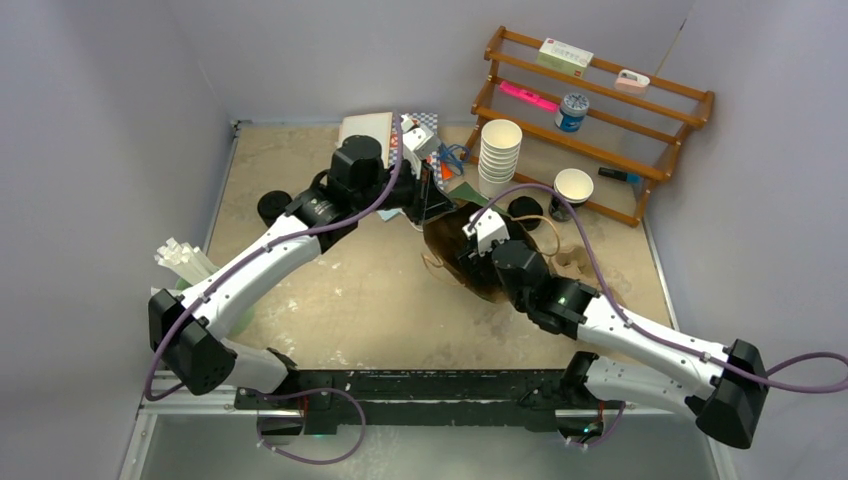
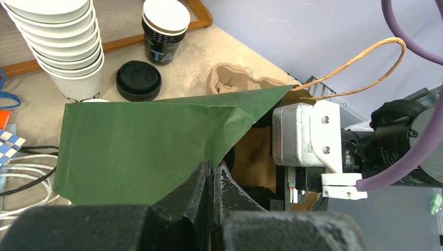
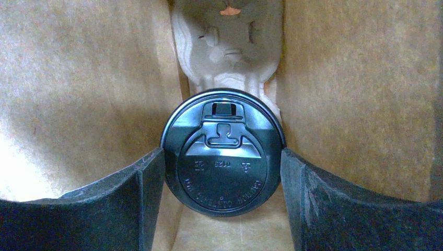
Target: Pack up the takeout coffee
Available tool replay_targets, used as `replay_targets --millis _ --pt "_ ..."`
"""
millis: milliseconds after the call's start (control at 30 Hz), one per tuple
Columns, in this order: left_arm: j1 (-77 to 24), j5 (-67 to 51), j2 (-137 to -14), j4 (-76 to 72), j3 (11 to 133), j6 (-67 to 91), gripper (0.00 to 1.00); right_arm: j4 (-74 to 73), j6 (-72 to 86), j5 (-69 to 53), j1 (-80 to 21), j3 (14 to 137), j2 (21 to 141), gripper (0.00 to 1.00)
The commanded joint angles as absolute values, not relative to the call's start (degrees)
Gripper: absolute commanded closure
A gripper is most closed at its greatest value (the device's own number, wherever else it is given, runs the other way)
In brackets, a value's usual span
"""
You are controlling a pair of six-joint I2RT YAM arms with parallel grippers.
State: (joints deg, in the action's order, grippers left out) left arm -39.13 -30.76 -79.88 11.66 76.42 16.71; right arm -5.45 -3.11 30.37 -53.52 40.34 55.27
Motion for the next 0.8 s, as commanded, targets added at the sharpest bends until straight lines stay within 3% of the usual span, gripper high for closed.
replay_targets --millis 0,267,767 --pt "-39.22 -32.32 -80.41 10.99 78.98 15.9 1.0 -0.57 -4.81 30.07 -52.39 39.53 57.16 0.61" --pt "-39.2 -31.66 -80.67 11.51 79.19 16.17 1.0 2.58 -8.48 34.6 -52.22 38.99 56.13 0.63" --pt "-37.56 -32.1 -82.13 12.17 79.28 19.69 1.0 -1.07 -7.06 27.28 -50.37 39.96 57.95 0.65"
